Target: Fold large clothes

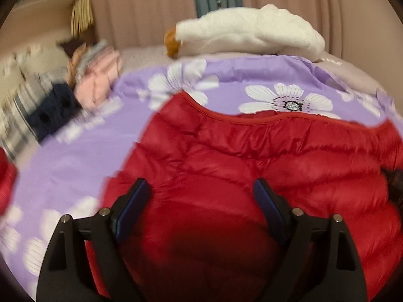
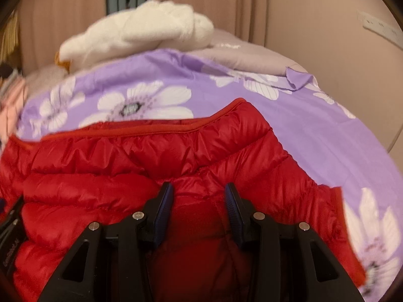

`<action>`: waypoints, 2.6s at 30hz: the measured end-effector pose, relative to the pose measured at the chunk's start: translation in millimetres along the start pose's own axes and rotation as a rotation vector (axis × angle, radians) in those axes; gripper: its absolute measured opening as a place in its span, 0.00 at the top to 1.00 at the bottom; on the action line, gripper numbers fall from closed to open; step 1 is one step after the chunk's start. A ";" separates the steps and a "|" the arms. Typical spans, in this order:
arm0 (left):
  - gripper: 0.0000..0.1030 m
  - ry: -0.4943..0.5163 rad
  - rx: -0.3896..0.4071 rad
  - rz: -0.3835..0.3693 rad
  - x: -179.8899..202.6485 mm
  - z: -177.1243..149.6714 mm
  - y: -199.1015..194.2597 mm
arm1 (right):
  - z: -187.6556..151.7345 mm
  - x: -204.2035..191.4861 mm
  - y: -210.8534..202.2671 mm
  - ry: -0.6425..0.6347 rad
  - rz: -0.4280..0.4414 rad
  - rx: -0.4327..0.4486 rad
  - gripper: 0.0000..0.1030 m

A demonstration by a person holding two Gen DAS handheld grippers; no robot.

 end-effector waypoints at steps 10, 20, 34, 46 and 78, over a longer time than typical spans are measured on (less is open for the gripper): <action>0.09 -0.258 0.067 0.135 -94.6 -50.4 -57.9 | -9.0 -51.8 -71.1 0.065 0.161 0.067 0.59; 0.00 -0.526 -0.022 -0.118 -113.7 -90.0 -16.7 | -35.5 -78.0 -29.1 -0.021 0.050 0.143 0.59; 0.00 -0.528 -0.023 -0.120 -115.7 -90.3 -13.4 | -43.9 -77.7 -42.2 -0.015 0.043 0.165 0.58; 0.00 -0.523 -0.020 -0.117 -116.9 -90.9 -13.6 | -43.1 -76.8 -43.3 -0.010 0.046 0.171 0.57; 0.00 -0.547 0.001 -0.144 -118.1 -90.8 -15.5 | -42.3 -73.9 -49.1 -0.053 0.024 0.110 0.54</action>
Point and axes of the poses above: each gripper's, at about its wrist camera, not at the fingertips, and y roughly the way its jaws point, x to its right, z to its top, the point moved 10 cm from there along y, roughly the way its jaws point, and after that the axes turned 13 degrees about -z, right-handed, at the moved point
